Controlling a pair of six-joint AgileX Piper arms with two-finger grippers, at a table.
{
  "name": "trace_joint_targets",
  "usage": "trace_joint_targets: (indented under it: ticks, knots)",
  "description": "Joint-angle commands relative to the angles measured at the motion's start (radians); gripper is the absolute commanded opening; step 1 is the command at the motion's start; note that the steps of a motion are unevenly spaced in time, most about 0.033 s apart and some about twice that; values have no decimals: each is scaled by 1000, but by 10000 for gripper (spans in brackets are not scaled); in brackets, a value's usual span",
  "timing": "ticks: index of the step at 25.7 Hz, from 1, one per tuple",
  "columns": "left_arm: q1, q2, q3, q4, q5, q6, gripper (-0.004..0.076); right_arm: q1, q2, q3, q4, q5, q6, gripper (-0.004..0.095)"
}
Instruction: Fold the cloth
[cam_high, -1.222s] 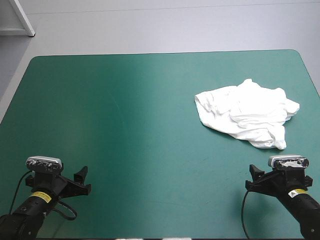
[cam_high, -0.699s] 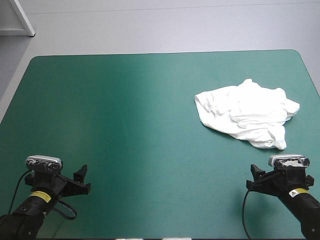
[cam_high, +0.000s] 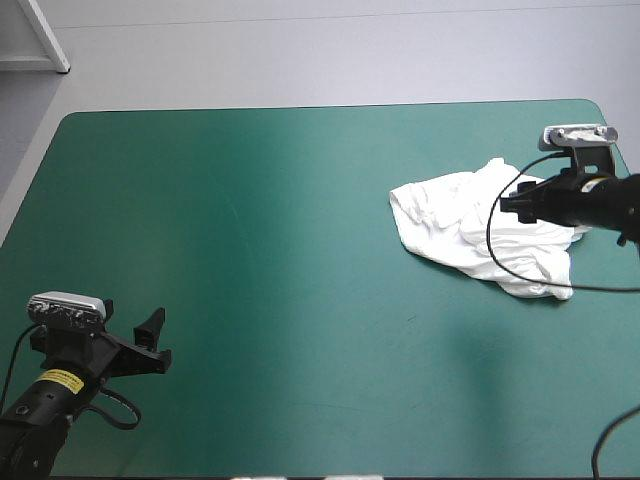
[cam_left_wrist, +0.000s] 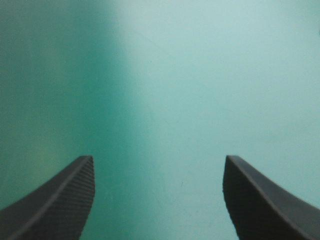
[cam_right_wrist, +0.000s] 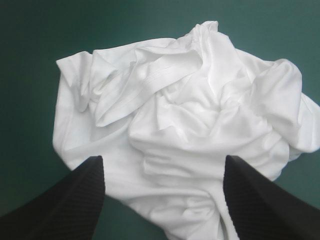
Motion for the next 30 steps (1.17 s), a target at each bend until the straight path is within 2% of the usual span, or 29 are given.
trace_joint_targets:
  ticks: [1,5,10,16,19,20,24,30]
  knots:
    - [-5,10,-68,-2,-59,1,522,-1,113,-138,-21,-10,4,634]
    - [-5,10,-75,-6,-55,-8,522,-1,354,-283,-87,57,6,634]
    - [-5,10,-75,-9,-43,-10,522,-1,475,-301,-152,51,15,634]
    - [-5,10,-75,-9,-43,-10,522,-1,565,-303,-149,71,38,619]
    - [-5,10,-75,-9,-45,-10,522,3,576,-301,-147,87,39,464]
    - [-5,10,-75,-9,-45,-10,522,8,576,-301,-149,87,32,346]
    - [-5,10,-75,-5,-45,-10,522,49,576,-313,-140,91,-9,8]
    - [-5,10,-75,-5,-45,-10,522,195,576,-362,-140,119,-12,-14]
